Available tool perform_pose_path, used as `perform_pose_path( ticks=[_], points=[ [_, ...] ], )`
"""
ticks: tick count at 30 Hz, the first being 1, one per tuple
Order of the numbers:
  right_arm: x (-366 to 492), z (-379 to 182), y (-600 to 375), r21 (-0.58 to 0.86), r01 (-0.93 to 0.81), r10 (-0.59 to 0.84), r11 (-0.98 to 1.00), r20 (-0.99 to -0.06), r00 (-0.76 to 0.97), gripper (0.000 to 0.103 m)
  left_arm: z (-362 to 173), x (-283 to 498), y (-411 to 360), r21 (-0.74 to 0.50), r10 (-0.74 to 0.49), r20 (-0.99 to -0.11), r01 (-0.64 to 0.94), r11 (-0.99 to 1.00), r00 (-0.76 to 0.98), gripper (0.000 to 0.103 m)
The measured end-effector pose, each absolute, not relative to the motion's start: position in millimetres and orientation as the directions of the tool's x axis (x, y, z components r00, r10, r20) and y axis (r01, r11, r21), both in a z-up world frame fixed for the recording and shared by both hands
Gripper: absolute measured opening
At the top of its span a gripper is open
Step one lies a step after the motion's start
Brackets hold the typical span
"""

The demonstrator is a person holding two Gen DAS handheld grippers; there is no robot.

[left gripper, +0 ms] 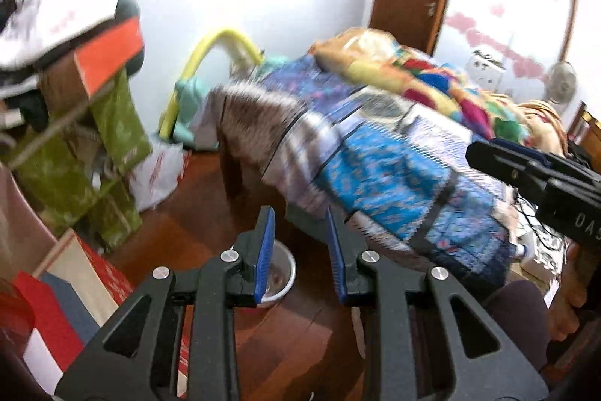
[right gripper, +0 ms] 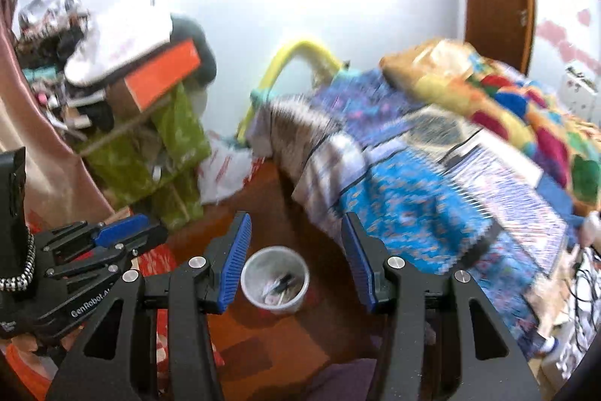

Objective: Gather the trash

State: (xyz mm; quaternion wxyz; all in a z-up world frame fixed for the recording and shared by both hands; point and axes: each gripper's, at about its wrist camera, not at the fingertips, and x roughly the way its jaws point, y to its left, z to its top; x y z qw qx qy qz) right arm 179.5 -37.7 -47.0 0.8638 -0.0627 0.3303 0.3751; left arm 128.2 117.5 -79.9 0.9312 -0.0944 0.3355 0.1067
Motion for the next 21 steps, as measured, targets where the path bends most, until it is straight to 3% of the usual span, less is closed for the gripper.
perform_pose_path(
  ticks=[13, 15, 17, 18, 21],
  points=[
    [67, 36, -161, 0.147, -0.493, 0.512, 0.857, -0.333, 0.792, 0.046, -2, 23, 27, -0.097, 0.049, -0.425, -0.099, 0.990, 0.904, 0.031],
    [57, 38, -166, 0.141, -0.469, 0.488, 0.872, -0.323, 0.811, 0.047, 4, 11, 20, -0.104, 0.037, -0.402, -0.086, 0.991, 0.915, 0.037],
    [44, 39, -174, 0.140, -0.443, 0.464, 0.886, -0.317, 0.827, 0.060, 9, -2, 14, -0.105, 0.029, -0.379, -0.074, 0.992, 0.925, 0.057],
    [38, 39, -177, 0.138, -0.422, 0.444, 0.896, -0.308, 0.841, 0.072, 10, -7, 12, -0.107, 0.027, -0.369, -0.071, 0.992, 0.929, 0.062],
    [23, 40, -187, 0.113, -0.372, 0.389, 0.921, -0.277, 0.879, 0.084, 14, -17, 7, -0.105, 0.020, -0.353, -0.061, 0.993, 0.936, 0.077]
  ],
)
